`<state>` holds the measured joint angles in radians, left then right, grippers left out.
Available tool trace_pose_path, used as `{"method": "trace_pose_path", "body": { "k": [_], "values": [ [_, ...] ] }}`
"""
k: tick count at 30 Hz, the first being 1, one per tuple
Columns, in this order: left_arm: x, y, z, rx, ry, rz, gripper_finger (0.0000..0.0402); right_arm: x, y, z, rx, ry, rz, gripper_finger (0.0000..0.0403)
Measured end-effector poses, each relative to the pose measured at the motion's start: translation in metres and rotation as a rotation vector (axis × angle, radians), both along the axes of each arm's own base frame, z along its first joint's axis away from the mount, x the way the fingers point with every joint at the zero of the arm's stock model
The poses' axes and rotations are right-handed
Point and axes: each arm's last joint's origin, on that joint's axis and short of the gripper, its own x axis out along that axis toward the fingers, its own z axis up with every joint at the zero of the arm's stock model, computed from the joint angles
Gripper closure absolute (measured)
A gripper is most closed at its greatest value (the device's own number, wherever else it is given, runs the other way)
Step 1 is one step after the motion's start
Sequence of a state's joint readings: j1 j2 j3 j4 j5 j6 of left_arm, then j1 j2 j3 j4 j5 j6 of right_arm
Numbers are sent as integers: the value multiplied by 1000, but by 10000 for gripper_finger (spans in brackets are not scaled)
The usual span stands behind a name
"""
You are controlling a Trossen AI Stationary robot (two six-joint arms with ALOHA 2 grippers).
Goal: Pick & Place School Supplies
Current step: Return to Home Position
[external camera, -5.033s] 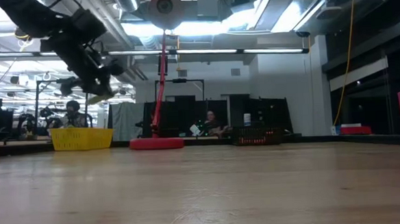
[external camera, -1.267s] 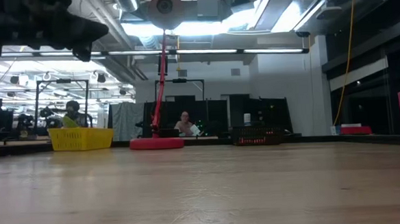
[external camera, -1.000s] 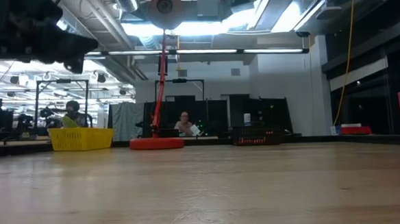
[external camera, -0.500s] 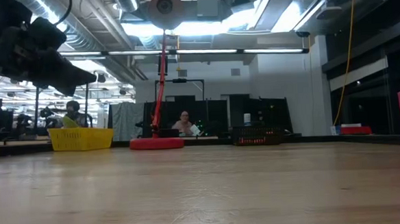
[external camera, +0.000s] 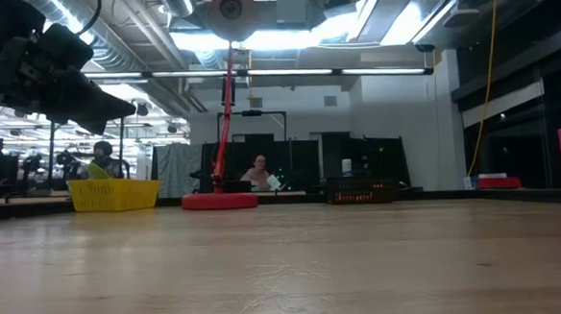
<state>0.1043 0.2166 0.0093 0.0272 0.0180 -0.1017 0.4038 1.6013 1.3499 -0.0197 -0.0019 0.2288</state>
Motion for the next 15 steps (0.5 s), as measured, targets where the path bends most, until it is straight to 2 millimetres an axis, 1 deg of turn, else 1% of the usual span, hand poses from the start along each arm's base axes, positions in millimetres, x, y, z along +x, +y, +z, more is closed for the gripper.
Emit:
{"method": "trace_pose_path", "body": {
  "k": [2, 6, 8, 12, 13, 15],
  "values": [
    [0, 0, 0, 0, 1, 0, 390, -2, -15, 0, -51, 39, 43, 291],
    [0, 0, 0, 0, 0, 0, 390, -21, -42, 23, -126, 10, 102, 291],
    [0, 0, 0, 0, 1, 0, 391, -35, -51, 31, -172, 1, 135, 291],
    [0, 0, 0, 0, 1, 0, 394, -68, -70, 38, -224, -67, 156, 291],
    [0, 0, 0, 0, 2, 0, 394, -77, -76, 37, -218, -83, 156, 291],
    [0, 0, 0, 0, 1, 0, 392, -96, -86, 29, -186, -91, 158, 291]
  ]
}}
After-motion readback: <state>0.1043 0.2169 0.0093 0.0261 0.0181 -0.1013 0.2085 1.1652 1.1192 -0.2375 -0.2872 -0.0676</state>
